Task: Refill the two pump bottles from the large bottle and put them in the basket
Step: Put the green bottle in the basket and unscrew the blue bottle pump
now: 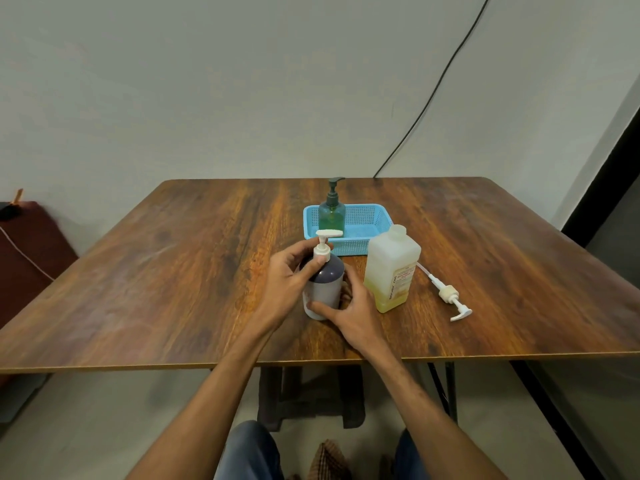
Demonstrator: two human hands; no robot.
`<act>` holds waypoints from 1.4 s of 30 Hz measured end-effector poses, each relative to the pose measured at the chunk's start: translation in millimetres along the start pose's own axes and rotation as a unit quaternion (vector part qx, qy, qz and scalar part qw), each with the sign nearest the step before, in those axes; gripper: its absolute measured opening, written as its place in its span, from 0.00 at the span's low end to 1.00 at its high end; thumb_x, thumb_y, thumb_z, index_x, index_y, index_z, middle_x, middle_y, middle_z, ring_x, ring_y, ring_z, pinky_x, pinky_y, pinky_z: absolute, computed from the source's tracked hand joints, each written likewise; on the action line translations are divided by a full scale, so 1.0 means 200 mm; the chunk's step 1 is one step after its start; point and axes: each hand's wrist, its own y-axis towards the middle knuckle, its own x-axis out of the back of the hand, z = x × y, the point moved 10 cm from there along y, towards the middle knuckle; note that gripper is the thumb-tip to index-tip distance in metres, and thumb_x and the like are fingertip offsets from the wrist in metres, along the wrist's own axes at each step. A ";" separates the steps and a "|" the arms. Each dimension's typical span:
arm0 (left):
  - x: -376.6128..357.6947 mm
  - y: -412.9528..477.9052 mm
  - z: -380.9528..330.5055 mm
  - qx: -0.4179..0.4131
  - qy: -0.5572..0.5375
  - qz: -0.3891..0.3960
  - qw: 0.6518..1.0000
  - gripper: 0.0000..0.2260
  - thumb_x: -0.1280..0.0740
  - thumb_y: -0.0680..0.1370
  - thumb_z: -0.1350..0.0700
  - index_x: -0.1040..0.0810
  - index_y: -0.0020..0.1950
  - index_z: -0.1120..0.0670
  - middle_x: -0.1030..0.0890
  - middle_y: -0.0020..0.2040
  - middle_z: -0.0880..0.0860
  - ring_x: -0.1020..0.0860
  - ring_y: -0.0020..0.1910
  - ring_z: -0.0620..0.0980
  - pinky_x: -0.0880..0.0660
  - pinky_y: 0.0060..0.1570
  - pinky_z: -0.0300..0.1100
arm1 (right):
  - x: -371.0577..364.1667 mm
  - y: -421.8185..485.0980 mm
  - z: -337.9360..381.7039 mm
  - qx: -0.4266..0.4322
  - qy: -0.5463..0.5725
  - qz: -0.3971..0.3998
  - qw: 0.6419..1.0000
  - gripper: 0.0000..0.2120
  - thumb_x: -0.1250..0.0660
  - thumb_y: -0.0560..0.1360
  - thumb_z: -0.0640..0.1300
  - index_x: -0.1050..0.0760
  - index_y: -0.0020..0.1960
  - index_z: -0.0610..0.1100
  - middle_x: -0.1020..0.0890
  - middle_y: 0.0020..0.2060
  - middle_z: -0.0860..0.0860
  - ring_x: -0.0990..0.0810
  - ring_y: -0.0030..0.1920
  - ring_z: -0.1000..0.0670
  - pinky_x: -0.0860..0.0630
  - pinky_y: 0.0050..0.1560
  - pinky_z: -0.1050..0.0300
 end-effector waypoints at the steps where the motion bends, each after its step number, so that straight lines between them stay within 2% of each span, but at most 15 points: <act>1: 0.03 0.01 0.00 0.001 0.001 -0.031 1.000 0.15 0.28 0.77 0.62 0.20 0.64 0.61 0.15 0.58 0.54 0.17 0.59 0.48 0.19 0.59 0.45 | 0.00 0.00 0.00 0.002 0.001 0.000 1.000 0.40 0.19 0.68 0.49 0.35 0.74 0.55 0.23 0.65 0.61 0.25 0.64 0.63 0.24 0.57 0.67; 3: 0.05 0.02 -0.01 0.002 0.008 -0.076 0.997 0.16 0.22 0.73 0.60 0.19 0.59 0.60 0.15 0.55 0.52 0.16 0.54 0.47 0.18 0.56 0.44 | 0.00 0.00 0.00 0.005 0.002 -0.001 1.000 0.39 0.19 0.68 0.48 0.34 0.74 0.56 0.23 0.65 0.60 0.24 0.64 0.62 0.22 0.59 0.64; 5: 0.01 0.03 -0.01 0.004 0.015 -0.071 0.997 0.20 0.21 0.72 0.57 0.21 0.61 0.58 0.16 0.56 0.52 0.17 0.55 0.45 0.19 0.55 0.40 | 0.00 0.00 0.00 0.007 0.004 -0.002 1.000 0.39 0.19 0.68 0.47 0.34 0.73 0.57 0.22 0.65 0.59 0.24 0.65 0.58 0.21 0.61 0.56; 8: -0.09 0.01 0.01 0.017 0.006 0.003 1.000 0.19 0.30 0.80 0.57 0.26 0.71 0.57 0.20 0.64 0.52 0.20 0.62 0.42 0.22 0.61 0.40 | 0.00 0.00 0.00 0.012 -0.004 -0.005 1.000 0.40 0.18 0.67 0.48 0.34 0.74 0.55 0.22 0.65 0.57 0.23 0.65 0.56 0.20 0.62 0.49; 10: -0.07 -0.01 0.02 0.005 0.009 0.011 1.000 0.18 0.36 0.83 0.60 0.27 0.73 0.59 0.20 0.66 0.52 0.21 0.65 0.44 0.23 0.63 0.42 | 0.01 0.00 -0.01 0.011 -0.005 -0.009 1.000 0.40 0.18 0.67 0.48 0.33 0.73 0.54 0.21 0.64 0.56 0.22 0.64 0.56 0.20 0.61 0.49; 13: 0.00 -0.02 0.01 -0.011 0.007 -0.037 0.999 0.16 0.32 0.80 0.63 0.23 0.68 0.62 0.17 0.62 0.55 0.19 0.62 0.49 0.21 0.63 0.47 | 0.01 0.00 -0.01 0.014 -0.011 -0.006 1.000 0.40 0.19 0.67 0.48 0.34 0.74 0.53 0.22 0.65 0.56 0.23 0.64 0.56 0.20 0.60 0.50; 16: 0.02 0.00 -0.01 -0.006 0.026 -0.072 0.997 0.20 0.24 0.74 0.59 0.22 0.65 0.59 0.17 0.59 0.52 0.18 0.59 0.45 0.20 0.59 0.42 | 0.01 0.00 0.00 0.012 -0.007 -0.002 1.000 0.40 0.19 0.67 0.47 0.34 0.74 0.55 0.22 0.65 0.57 0.24 0.65 0.58 0.21 0.61 0.56; 18: -0.02 0.01 0.00 0.011 0.028 -0.040 0.999 0.23 0.23 0.75 0.56 0.24 0.68 0.56 0.18 0.61 0.50 0.19 0.60 0.44 0.20 0.59 0.41 | 0.01 0.00 0.00 0.010 -0.008 -0.005 1.000 0.40 0.19 0.68 0.47 0.35 0.74 0.54 0.23 0.65 0.58 0.24 0.64 0.60 0.23 0.60 0.64; 20: -0.08 0.00 0.00 0.018 0.023 0.012 0.999 0.18 0.30 0.80 0.56 0.25 0.70 0.55 0.19 0.62 0.49 0.20 0.61 0.41 0.21 0.61 0.41 | 0.01 0.00 0.00 0.009 -0.004 -0.005 1.000 0.40 0.19 0.68 0.47 0.34 0.74 0.52 0.22 0.65 0.57 0.25 0.64 0.61 0.24 0.58 0.67; 23: -0.04 -0.01 0.00 -0.007 0.024 -0.014 1.000 0.14 0.36 0.83 0.61 0.24 0.69 0.60 0.18 0.62 0.52 0.20 0.63 0.44 0.21 0.61 0.42 | 0.01 0.00 0.00 0.008 -0.008 -0.005 1.000 0.40 0.19 0.67 0.48 0.34 0.74 0.51 0.22 0.65 0.57 0.24 0.64 0.61 0.24 0.57 0.67; 28: 0.02 0.00 -0.05 -0.025 0.019 -0.116 0.993 0.14 0.25 0.75 0.61 0.19 0.60 0.62 0.15 0.55 0.54 0.16 0.55 0.46 0.19 0.53 0.38 | 0.03 0.00 -0.02 0.006 -0.006 -0.005 1.000 0.41 0.19 0.67 0.49 0.34 0.74 0.52 0.23 0.66 0.57 0.25 0.64 0.62 0.26 0.56 0.70; 30: 0.03 0.01 -0.09 -0.042 0.008 -0.137 0.990 0.15 0.23 0.74 0.60 0.18 0.58 0.63 0.15 0.53 0.55 0.16 0.53 0.48 0.18 0.52 0.41 | 0.03 0.00 -0.03 0.005 -0.006 -0.005 1.000 0.41 0.19 0.67 0.50 0.35 0.75 0.53 0.24 0.67 0.58 0.26 0.65 0.62 0.26 0.57 0.70; 35: 0.07 0.04 -0.10 -0.030 -0.048 -0.173 0.983 0.15 0.21 0.72 0.57 0.17 0.56 0.58 0.14 0.52 0.54 0.15 0.53 0.53 0.17 0.54 0.54 | 0.03 0.00 -0.03 0.006 -0.005 0.001 1.000 0.41 0.19 0.67 0.52 0.36 0.75 0.54 0.24 0.68 0.57 0.25 0.67 0.58 0.23 0.63 0.57; 39: 0.11 0.06 -0.19 -0.037 -0.087 -0.191 0.977 0.14 0.21 0.72 0.61 0.18 0.55 0.59 0.14 0.50 0.54 0.14 0.50 0.51 0.17 0.52 0.48 | 0.03 0.00 -0.03 0.012 -0.010 0.002 1.000 0.41 0.19 0.67 0.50 0.35 0.75 0.53 0.24 0.67 0.57 0.25 0.65 0.59 0.23 0.61 0.62; 42: 0.18 0.10 -0.27 -0.044 -0.131 -0.215 0.967 0.14 0.21 0.71 0.64 0.18 0.55 0.60 0.13 0.48 0.54 0.15 0.47 0.50 0.18 0.50 0.44 | 0.03 0.00 -0.03 0.007 -0.011 0.002 1.000 0.41 0.19 0.67 0.50 0.35 0.74 0.54 0.24 0.65 0.61 0.25 0.63 0.63 0.24 0.57 0.68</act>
